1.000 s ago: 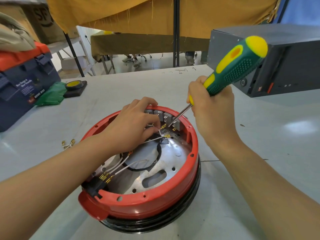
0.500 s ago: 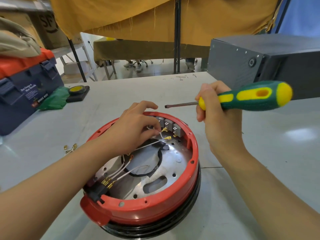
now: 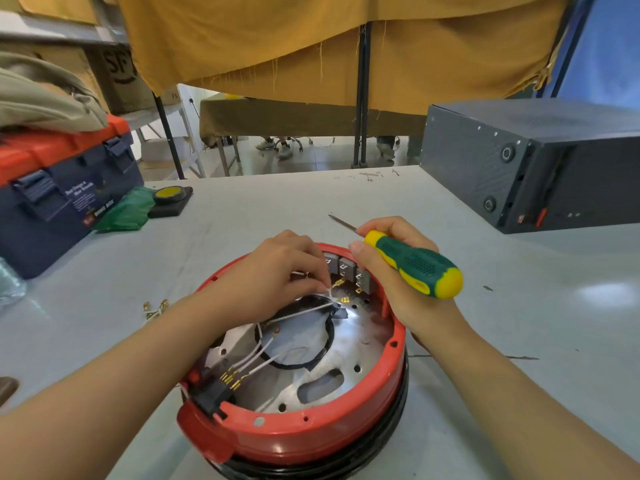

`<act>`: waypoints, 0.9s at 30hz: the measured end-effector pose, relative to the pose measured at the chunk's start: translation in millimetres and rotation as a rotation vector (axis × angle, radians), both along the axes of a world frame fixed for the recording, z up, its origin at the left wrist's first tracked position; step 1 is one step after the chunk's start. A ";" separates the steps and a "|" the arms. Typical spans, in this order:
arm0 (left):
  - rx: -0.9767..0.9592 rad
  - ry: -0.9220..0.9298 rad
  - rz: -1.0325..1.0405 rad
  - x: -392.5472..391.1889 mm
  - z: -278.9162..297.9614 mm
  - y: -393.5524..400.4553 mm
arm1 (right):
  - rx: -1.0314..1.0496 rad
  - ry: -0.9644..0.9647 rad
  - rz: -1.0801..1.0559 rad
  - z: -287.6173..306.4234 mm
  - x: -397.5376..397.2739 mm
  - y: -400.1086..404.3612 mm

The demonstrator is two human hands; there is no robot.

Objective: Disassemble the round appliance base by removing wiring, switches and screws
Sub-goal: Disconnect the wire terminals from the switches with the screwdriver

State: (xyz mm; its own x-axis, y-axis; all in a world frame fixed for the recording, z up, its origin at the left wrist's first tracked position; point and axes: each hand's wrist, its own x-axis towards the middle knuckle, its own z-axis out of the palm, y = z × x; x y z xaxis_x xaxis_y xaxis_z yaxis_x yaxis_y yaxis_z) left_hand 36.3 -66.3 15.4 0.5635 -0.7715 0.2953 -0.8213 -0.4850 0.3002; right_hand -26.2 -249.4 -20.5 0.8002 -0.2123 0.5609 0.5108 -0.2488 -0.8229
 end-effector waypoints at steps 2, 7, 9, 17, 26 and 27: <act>-0.043 0.000 -0.008 -1.2 3.2 0.7 | 0.015 0.008 0.000 -0.1 -0.4 -0.4; -0.259 -0.011 0.081 -4.4 15.5 0.6 | -0.006 0.002 -0.001 -0.1 -1.2 -0.8; -0.329 0.001 0.131 -3.8 20.8 3.8 | -0.020 0.000 0.012 0.0 -2.2 -1.6; -0.617 -0.008 0.286 6.3 38.6 37.1 | -0.064 0.018 0.068 1.5 -3.7 -3.1; -0.873 0.002 0.342 5.5 49.7 52.2 | -0.100 0.020 0.036 -1.4 -1.5 -3.5; -0.869 0.010 0.336 5.7 52.0 52.7 | -0.097 0.024 0.033 -1.2 -1.6 -3.0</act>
